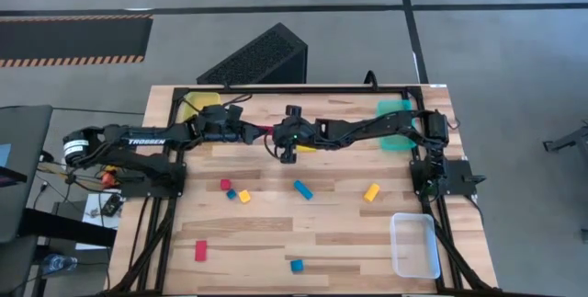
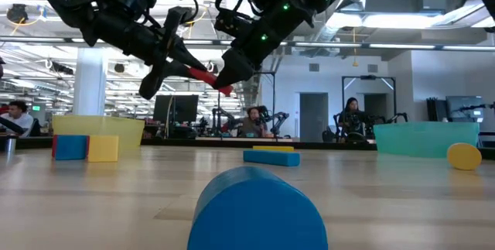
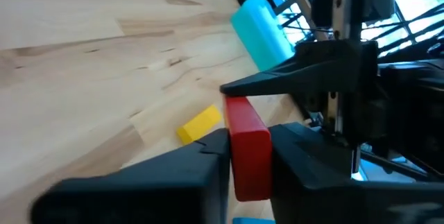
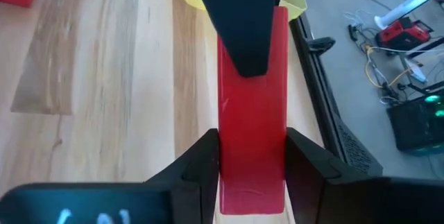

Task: Sort & place blocks by color
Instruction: Put the top red block into the yellow bin

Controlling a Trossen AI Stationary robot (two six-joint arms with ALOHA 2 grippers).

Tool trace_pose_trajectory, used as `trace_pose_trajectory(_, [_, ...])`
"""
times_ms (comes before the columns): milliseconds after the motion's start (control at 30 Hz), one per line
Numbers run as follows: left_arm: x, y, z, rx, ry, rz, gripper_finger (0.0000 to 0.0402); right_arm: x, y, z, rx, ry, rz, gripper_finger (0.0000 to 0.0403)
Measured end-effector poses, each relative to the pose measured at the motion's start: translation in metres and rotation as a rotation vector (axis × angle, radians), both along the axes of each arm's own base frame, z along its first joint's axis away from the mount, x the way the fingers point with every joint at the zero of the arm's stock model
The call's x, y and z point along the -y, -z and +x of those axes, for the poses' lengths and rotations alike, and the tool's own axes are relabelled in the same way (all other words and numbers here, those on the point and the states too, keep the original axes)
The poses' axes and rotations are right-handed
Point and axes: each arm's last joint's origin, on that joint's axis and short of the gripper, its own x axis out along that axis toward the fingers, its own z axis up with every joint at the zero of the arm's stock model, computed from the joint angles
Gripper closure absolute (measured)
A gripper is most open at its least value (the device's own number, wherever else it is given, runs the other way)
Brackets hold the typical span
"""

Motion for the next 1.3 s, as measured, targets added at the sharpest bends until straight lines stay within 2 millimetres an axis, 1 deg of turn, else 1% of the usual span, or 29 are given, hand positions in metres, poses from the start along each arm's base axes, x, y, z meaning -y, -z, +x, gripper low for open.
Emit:
trace_pose_trajectory(33, [0.0,0.0,0.0,-0.003,0.004,0.002,0.0377,-0.001,0.0,0.0,0.0,-0.002,0.001,0.0262])
trace_pose_trajectory(167, [0.0,0.001,0.0,-0.009,0.014,0.018,0.0376,-0.005,0.0,0.001,0.008,0.001,0.017,0.0253])
trace_pose_trajectory(300, [0.002,0.0,-0.004,-0.047,-0.001,0.046,0.0376,-0.006,0.0,-0.001,0.001,0.006,0.061,0.0233])
trace_pose_trajectory(367, [0.003,0.0,-0.011,-0.099,-0.041,0.051,0.0376,-0.005,-0.006,-0.009,-0.041,0.045,0.107,0.022])
trace_pose_trajectory(433, [0.005,-0.004,-0.021,-0.139,-0.1,0.069,0.0376,0.0,-0.018,-0.017,-0.022,0.112,0.182,0.0208])
trace_pose_trajectory(500, [0.008,-0.013,-0.032,-0.165,-0.15,0.086,0.0376,0.01,-0.035,-0.029,0.019,0.176,0.25,0.0199])
trace_pose_trajectory(567, [0.013,-0.022,-0.047,-0.248,-0.206,0.102,0.0376,0.022,-0.055,-0.042,0.094,0.214,0.316,0.0194])
trace_pose_trajectory(633, [0.015,-0.04,-0.057,-0.311,-0.277,0.154,0.0376,0.032,-0.067,-0.052,0.186,0.238,0.363,0.0192])
trace_pose_trajectory(667, [0.017,-0.05,-0.065,-0.348,-0.31,0.177,0.0376,0.037,-0.067,-0.059,0.201,0.255,0.391,0.0193])
trace_pose_trajectory(700, [0.018,-0.058,-0.072,-0.402,-0.343,0.201,0.0376,0.041,-0.065,-0.063,0.213,0.262,0.415,0.0194])
trace_pose_trajectory(767, [0.02,-0.077,-0.082,-0.456,-0.391,0.239,0.0376,0.046,-0.058,-0.068,0.236,0.26,0.473,0.0198])
trace_pose_trajectory(800, [0.021,-0.084,-0.086,-0.493,-0.408,0.248,0.0376,0.048,-0.052,-0.073,0.224,0.268,0.498,0.02])
trace_pose_trajectory(867, [0.023,-0.094,-0.094,-0.575,-0.453,0.256,0.0376,0.049,-0.047,-0.074,0.247,0.266,0.533,0.0205])
trace_pose_trajectory(900, [0.023,-0.098,-0.097,-0.602,-0.489,0.257,0.0376,0.049,-0.041,-0.076,0.239,0.273,0.55,0.0208])
trace_pose_trajectory(1000, [0.022,-0.093,-0.104,-0.728,-0.597,0.242,0.0376,0.045,-0.025,-0.076,0.226,0.279,0.601,0.0214])
trace_pose_trajectory(1100, [0.018,-0.077,-0.102,-0.801,-0.651,0.184,0.0376,0.039,-0.02,-0.071,0.259,0.24,0.647,0.0218])
trace_pose_trajectory(1233, [0.011,-0.052,-0.097,-0.898,-0.652,0.086,0.0376,0.039,-0.025,-0.068,0.316,0.203,0.665,0.022])
trace_pose_trajectory(1300, [0.007,-0.042,-0.096,-0.947,-0.654,0.048,0.0376,0.038,-0.026,-0.067,0.322,0.194,0.669,0.022])
